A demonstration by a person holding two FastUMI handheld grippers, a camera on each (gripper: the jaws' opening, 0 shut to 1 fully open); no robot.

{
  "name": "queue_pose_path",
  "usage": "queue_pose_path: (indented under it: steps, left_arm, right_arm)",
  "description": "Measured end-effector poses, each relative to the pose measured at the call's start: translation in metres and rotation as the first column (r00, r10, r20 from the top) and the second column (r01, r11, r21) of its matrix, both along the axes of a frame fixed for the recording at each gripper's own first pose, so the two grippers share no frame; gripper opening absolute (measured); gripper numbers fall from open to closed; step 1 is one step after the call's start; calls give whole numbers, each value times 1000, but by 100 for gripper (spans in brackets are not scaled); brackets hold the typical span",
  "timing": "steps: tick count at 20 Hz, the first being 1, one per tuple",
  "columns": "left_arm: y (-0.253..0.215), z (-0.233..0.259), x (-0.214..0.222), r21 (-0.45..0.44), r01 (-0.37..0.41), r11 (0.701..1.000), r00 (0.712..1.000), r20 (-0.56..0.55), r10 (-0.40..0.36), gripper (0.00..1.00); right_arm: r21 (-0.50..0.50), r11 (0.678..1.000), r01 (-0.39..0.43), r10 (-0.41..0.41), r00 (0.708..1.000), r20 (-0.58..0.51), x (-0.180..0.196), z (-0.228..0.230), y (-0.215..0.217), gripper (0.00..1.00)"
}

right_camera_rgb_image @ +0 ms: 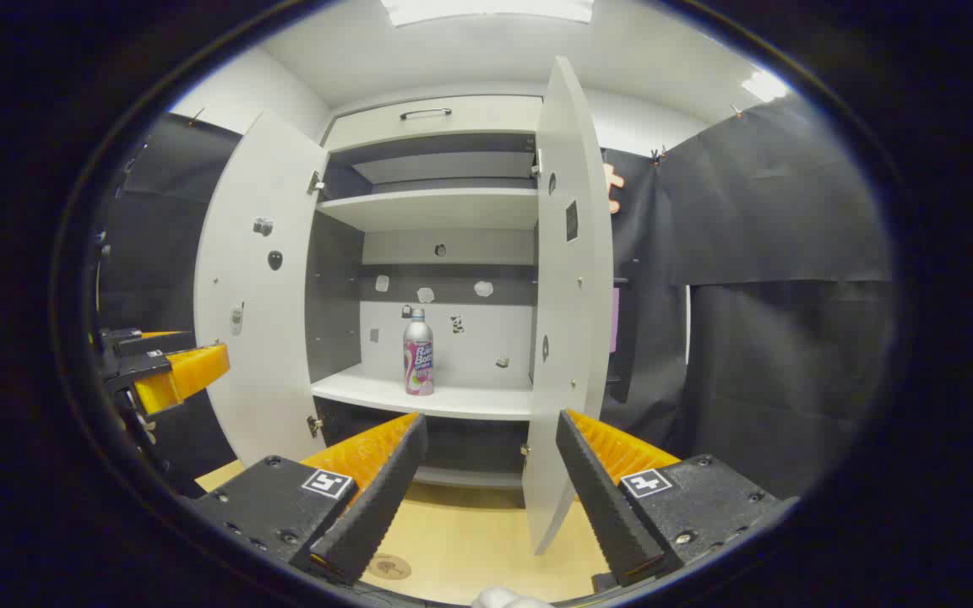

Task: Grasp the bottle in the cabinet with the left hand and place it on the coaster, then close the right door with the right hand and the left door with the left hand.

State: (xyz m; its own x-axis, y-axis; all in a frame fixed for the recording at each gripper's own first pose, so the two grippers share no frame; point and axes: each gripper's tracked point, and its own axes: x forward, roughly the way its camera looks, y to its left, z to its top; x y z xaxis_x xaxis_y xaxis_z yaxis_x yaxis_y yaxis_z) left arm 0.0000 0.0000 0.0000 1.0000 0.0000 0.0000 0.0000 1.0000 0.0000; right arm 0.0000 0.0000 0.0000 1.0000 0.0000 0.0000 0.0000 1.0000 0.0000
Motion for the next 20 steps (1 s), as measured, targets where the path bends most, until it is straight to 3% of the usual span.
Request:
queue_pose_path:
  steps: [20]
  left_arm:
    - [17,-6,8,-2,-36,999,999,-23,36,97]
  right_arm:
    - [10,1000,-9,9,1000,-7,12,-3,7,100]
